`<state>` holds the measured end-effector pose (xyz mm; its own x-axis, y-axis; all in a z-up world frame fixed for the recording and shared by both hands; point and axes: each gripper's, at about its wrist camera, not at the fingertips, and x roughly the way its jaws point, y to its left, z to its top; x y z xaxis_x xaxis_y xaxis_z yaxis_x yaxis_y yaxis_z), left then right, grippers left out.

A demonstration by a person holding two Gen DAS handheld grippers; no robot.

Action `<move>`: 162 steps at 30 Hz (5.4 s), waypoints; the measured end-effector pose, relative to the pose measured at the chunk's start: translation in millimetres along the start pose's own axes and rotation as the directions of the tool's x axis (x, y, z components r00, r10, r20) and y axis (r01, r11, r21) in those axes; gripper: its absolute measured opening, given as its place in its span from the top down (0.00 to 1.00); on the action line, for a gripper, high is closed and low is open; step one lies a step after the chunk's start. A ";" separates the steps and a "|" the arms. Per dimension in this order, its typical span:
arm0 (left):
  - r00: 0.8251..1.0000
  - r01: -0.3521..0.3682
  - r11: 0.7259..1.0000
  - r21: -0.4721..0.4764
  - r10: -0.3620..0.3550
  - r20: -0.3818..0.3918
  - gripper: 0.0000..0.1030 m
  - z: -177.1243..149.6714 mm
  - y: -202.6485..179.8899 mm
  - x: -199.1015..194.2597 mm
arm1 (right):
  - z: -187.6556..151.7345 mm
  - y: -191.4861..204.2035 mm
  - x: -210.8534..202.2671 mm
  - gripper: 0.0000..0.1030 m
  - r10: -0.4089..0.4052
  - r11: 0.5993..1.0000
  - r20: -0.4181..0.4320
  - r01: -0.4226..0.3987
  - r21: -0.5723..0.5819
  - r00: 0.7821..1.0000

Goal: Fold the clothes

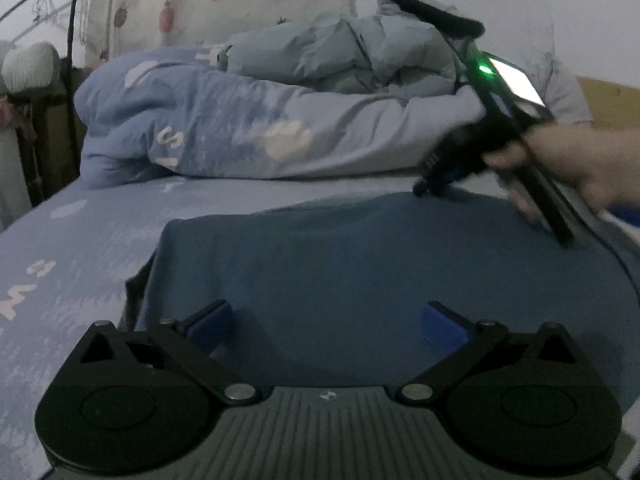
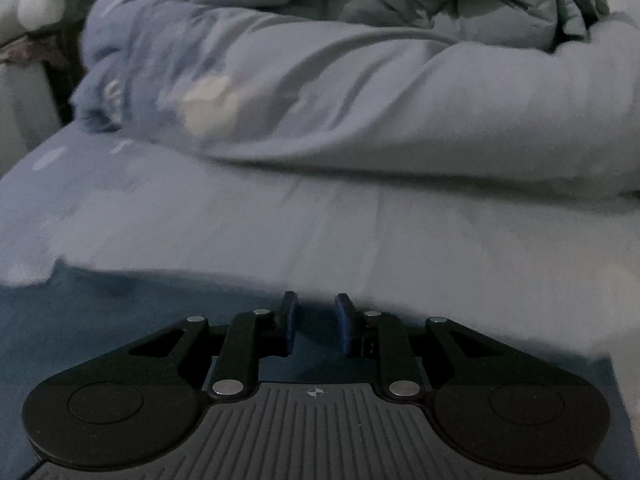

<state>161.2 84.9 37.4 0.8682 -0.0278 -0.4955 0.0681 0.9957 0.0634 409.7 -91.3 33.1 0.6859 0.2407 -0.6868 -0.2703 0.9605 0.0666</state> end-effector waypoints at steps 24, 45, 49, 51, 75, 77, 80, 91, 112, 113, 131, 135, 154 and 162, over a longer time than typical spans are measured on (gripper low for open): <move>0.998 0.037 0.992 -0.120 -0.031 0.055 0.00 18.0 21.9 -51.5 | -112.4 -106.4 -373.6 0.00 0.035 0.957 0.265 -0.109 0.269 0.963; 0.973 -0.054 0.733 -0.678 -0.113 -0.199 0.02 -31.5 132.6 -95.1 | -305.7 -181.0 -323.8 0.00 0.100 0.642 0.088 -0.132 0.755 0.991; 0.966 -0.032 0.644 -0.764 -0.175 -0.188 0.05 -52.7 146.0 -77.2 | -315.4 -184.5 -328.3 0.00 0.132 0.604 0.109 -0.167 0.779 0.985; 0.964 -0.033 0.644 -0.765 -0.180 -0.193 0.05 -57.1 148.3 -70.6 | -319.2 -185.7 -328.7 0.00 0.138 0.598 0.112 -0.172 0.783 0.984; 0.964 -0.033 0.596 -0.802 -0.193 -0.183 0.36 -80.7 128.3 -73.8 | -313.3 -172.4 -326.3 0.00 0.161 0.633 0.104 -0.183 0.752 0.981; 0.970 -0.027 0.572 -0.820 -0.181 -0.159 0.36 -84.2 133.3 -67.8 | -312.8 -171.0 -327.7 0.00 0.164 0.635 0.106 -0.187 0.750 0.981; 0.977 -0.005 0.550 -0.835 -0.176 -0.122 0.36 -82.5 139.4 -60.5 | -314.2 -170.6 -329.1 0.00 0.161 0.639 0.101 -0.182 0.747 0.982; 0.968 -0.009 0.543 -0.840 -0.205 -0.143 0.84 -87.7 138.9 -54.4 | -334.5 -175.3 -320.2 0.00 0.151 0.605 0.080 -0.156 0.780 0.985; 0.976 0.106 0.531 -0.840 -0.218 -0.014 0.90 -45.7 137.1 -78.0 | -324.8 -189.2 -257.5 0.00 0.130 0.509 0.248 -0.280 0.814 0.960; 0.976 0.104 0.529 -0.842 -0.218 -0.016 0.90 -47.0 137.8 -78.3 | -322.0 -188.5 -254.0 0.00 0.137 0.508 0.254 -0.288 0.812 0.958; 0.975 0.140 0.481 -0.865 -0.219 0.036 0.91 -42.4 141.0 -92.0 | -310.7 -176.0 -274.4 0.89 0.154 0.488 0.336 -0.367 0.792 0.929; 0.973 0.166 0.474 -0.865 -0.223 0.064 0.91 -36.5 137.9 -106.3 | -298.1 -172.6 -304.3 0.90 0.164 0.526 0.379 -0.406 0.747 0.911; 0.951 0.296 0.437 -0.849 -0.218 0.220 0.91 -16.0 139.0 -225.5 | -302.0 -170.1 -469.9 0.90 0.152 0.601 0.534 -0.507 0.619 0.832; 0.927 0.375 0.406 -0.834 -0.195 0.322 0.91 -10.7 128.7 -298.3 | -317.7 -157.2 -557.8 0.90 0.159 0.628 0.615 -0.560 0.541 0.772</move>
<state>-94.3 222.3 184.0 0.9492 -0.2488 -0.1929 -0.0566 0.4676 -0.8821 -145.0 -421.0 175.8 0.9020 0.4251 -0.0747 -0.1886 0.5440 0.8176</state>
